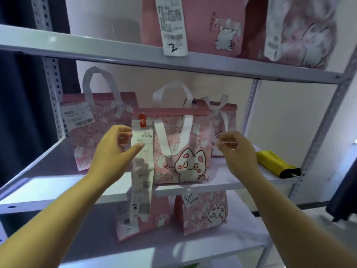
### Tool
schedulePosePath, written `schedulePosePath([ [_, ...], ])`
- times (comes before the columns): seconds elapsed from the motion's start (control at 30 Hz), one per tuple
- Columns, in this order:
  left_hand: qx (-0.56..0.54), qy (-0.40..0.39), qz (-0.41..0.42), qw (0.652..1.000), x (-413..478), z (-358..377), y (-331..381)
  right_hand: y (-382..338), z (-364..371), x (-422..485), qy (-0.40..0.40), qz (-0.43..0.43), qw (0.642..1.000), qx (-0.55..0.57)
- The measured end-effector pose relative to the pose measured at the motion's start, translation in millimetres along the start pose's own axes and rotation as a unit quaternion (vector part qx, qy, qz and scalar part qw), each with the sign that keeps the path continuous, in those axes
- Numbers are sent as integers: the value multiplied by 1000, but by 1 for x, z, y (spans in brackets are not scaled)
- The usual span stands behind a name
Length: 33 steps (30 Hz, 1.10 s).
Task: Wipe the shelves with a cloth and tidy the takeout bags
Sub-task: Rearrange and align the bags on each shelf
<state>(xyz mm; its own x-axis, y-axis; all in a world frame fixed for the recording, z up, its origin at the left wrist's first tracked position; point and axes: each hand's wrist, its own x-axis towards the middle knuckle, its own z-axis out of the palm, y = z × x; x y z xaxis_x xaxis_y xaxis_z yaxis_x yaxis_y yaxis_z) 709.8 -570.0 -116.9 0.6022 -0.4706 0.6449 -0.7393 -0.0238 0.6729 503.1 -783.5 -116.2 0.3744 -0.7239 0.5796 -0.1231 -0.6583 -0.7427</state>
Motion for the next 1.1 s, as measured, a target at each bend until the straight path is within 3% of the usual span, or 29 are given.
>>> schedulePosePath([
  [0.4,-68,-35,219,973,39,45,165,-62,-111,50,100,-201,974,37],
  [0.7,-47,-4,281,958,100,121,253,-46,-201,131,156,-219,963,-19],
  [0.8,22,24,276,961,128,151,273,-32,-223,166,168,-184,967,-55],
  [1.1,172,39,118,977,179,203,296,1,-251,249,150,-77,976,-136],
])
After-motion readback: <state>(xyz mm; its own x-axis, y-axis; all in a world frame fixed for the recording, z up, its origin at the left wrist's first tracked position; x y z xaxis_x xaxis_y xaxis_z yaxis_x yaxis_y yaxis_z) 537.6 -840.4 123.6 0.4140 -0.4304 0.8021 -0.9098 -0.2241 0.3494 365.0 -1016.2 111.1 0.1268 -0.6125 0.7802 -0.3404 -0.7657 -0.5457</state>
